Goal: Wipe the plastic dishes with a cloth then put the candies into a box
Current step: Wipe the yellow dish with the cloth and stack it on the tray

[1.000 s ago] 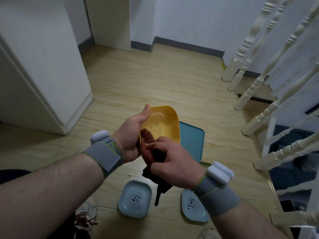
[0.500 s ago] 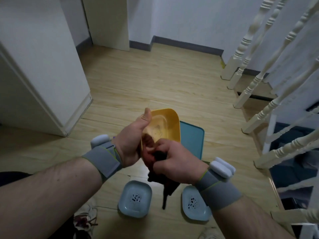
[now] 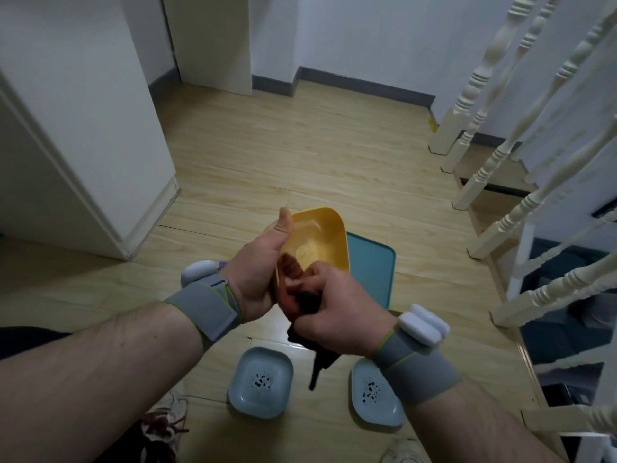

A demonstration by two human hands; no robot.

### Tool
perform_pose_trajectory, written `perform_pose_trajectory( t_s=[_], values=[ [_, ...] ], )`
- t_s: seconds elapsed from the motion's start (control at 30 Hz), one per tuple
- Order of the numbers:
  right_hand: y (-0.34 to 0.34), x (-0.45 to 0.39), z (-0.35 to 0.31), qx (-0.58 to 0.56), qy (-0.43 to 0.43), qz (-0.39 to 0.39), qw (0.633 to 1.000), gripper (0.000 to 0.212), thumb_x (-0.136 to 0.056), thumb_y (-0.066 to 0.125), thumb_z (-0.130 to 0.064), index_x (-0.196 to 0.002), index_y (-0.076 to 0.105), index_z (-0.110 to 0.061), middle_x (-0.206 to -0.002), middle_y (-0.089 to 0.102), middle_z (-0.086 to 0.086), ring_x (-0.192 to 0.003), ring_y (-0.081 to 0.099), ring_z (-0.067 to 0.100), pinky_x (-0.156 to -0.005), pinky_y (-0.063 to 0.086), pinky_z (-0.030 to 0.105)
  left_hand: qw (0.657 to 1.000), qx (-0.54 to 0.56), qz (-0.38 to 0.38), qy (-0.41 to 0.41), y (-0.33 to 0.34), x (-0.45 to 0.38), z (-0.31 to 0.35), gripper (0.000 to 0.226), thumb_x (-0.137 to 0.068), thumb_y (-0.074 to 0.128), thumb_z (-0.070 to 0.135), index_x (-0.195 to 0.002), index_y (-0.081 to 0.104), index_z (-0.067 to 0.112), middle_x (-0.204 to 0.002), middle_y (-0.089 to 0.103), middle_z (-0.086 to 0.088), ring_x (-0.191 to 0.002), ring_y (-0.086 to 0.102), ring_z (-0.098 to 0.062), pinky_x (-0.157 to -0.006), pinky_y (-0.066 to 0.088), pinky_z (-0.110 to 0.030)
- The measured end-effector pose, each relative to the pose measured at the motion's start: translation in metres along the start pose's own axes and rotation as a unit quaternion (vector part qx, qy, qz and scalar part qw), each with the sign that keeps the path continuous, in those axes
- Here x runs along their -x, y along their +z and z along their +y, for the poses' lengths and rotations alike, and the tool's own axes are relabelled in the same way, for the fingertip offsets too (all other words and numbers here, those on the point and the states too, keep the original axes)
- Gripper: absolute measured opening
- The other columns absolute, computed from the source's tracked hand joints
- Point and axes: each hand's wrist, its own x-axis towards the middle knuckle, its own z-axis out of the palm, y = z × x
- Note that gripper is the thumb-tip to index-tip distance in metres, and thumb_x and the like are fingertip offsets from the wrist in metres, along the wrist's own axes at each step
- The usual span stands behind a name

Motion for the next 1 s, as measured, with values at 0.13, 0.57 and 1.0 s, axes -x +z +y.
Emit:
perform_pose_trajectory(
  t_s=[0.13,0.57,1.0],
  values=[
    [0.000,0.001,0.000,-0.063,0.009,0.046,0.997,0.008,-0.072,0.069,-0.019,-0.078,0.073,-0.015,-0.090,0.059,0.006,-0.080,0.058,0.021,-0.069,0.049,0.034,0.999,-0.042,-0.004,0.027,0.001,0.003,-0.004,0.082,-0.075,0.056,0.070,-0.136,0.050,0.015,-0.091,0.062,-0.013,-0.083,0.057,-0.029,-0.077,0.047,-0.035],
    [0.034,0.007,0.009,0.191,-0.003,0.027,0.981,0.029,-0.072,0.070,-0.047,-0.096,0.072,-0.031,-0.098,0.050,-0.005,-0.094,0.049,0.019,-0.072,0.044,0.030,0.997,-0.076,0.027,0.011,-0.002,0.002,-0.006,0.069,-0.071,0.057,0.071,-0.125,0.058,0.029,-0.114,0.068,-0.012,-0.091,0.065,-0.033,-0.085,0.052,-0.047],
    [0.025,0.011,0.020,0.230,-0.011,0.061,0.971,0.036,-0.081,0.064,-0.038,-0.117,0.066,-0.038,-0.112,0.051,-0.004,-0.101,0.045,0.023,-0.082,0.044,0.035,0.999,-0.044,0.004,-0.024,0.003,-0.001,-0.001,0.069,-0.080,0.048,0.061,-0.127,0.053,0.011,-0.108,0.064,-0.019,-0.094,0.065,-0.032,-0.088,0.052,-0.050]
  ],
)
